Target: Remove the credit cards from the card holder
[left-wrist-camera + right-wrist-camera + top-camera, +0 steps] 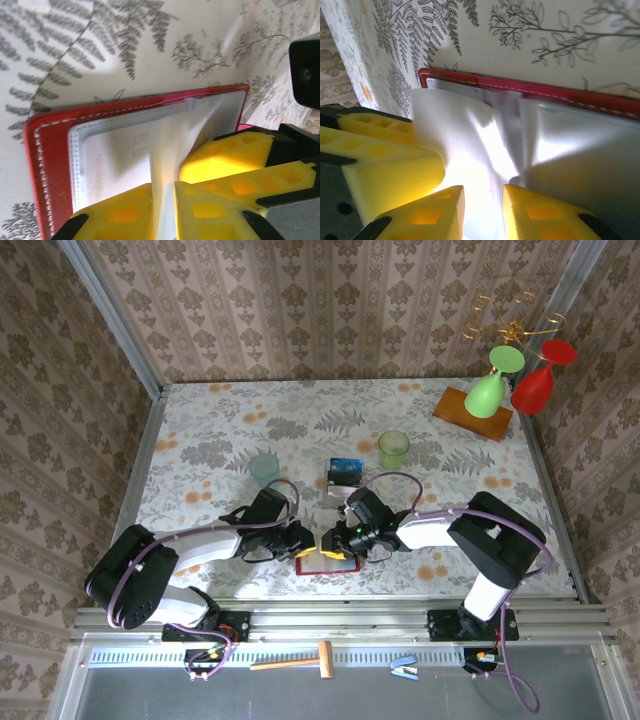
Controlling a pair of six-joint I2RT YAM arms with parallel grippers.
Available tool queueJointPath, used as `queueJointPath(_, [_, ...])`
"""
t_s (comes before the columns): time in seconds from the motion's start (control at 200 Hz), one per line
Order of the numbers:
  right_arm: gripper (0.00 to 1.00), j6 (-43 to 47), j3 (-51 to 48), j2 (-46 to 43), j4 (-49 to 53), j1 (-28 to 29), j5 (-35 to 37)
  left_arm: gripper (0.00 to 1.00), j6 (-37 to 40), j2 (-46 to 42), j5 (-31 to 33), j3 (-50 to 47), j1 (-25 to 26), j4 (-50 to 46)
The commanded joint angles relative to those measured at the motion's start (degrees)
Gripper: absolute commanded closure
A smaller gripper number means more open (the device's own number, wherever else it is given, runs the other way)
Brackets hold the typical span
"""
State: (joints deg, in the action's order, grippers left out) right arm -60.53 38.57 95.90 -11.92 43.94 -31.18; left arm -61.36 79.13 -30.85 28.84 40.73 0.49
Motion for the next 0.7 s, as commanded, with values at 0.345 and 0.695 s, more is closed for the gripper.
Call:
queueJointPath(0.345, [0.7,9.1,8.1,-13.5,26.7,-1.1,12.8,0.72,1.1,-0.9,-1.2,5.9,0.9,-2.9])
queueJointPath(0.695, [0.7,9.9,6.2,-21.7,31.8,-3.5,15.3,0.65,2.1,2.3,-2.0,11.5,2.6,-4.4])
